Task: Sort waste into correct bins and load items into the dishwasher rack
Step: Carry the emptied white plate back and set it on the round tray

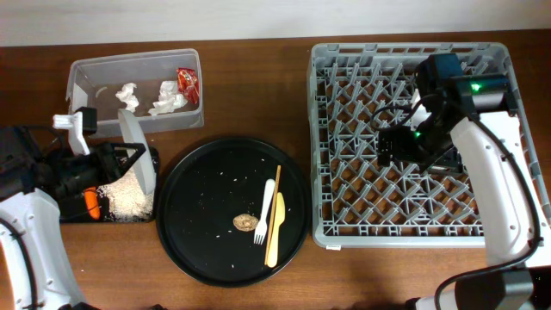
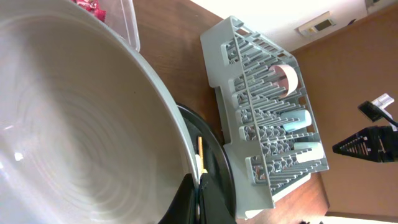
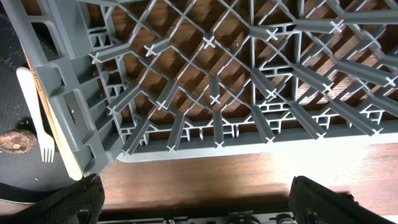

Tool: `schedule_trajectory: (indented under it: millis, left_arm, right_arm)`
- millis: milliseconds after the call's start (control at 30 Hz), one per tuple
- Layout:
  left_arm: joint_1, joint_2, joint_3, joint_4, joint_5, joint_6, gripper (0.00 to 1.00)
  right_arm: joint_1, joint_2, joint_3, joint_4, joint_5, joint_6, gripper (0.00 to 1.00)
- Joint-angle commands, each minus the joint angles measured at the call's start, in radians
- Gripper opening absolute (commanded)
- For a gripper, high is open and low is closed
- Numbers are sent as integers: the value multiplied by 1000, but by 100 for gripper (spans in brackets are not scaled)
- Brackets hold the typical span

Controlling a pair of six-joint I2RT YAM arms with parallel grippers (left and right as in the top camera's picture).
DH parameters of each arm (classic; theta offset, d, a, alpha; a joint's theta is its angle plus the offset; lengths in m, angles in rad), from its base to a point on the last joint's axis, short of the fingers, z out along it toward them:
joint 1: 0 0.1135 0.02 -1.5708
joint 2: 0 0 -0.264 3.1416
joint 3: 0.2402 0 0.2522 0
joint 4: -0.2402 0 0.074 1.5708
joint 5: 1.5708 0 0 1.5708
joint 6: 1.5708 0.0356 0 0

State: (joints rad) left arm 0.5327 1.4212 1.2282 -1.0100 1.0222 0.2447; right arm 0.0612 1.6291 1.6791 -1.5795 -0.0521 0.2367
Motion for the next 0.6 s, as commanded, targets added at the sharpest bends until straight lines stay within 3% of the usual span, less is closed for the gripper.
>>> schedule_trajectory:
  millis: [0, 133, 200, 300, 400, 500, 567]
  left_arm:
    - [5, -7, 15, 2, 59, 29, 0]
    - [2, -12, 16, 2, 64, 34, 0]
    - [-92, -54, 16, 6, 42, 34, 0]
    - [-420, -47, 16, -1, -242, 33, 0]
    - [-657, 6, 16, -1, -523, -25, 0]
    - [-803, 123, 16, 19, -715, -92, 0]
    - [-846, 201, 16, 40, -708, -99, 0]
  right_arm:
    - [-3, -5, -1, -3, 12, 8, 99]
    - [-3, -5, -1, -1, 12, 8, 99]
    - [-3, -5, -1, 9, 11, 8, 99]
    - [-3, -5, -1, 9, 11, 8, 99]
    - [-3, -5, -1, 8, 11, 8, 99]
    - [-3, -5, -1, 8, 11, 8, 99]
    - [-3, -5, -1, 8, 11, 8, 99]
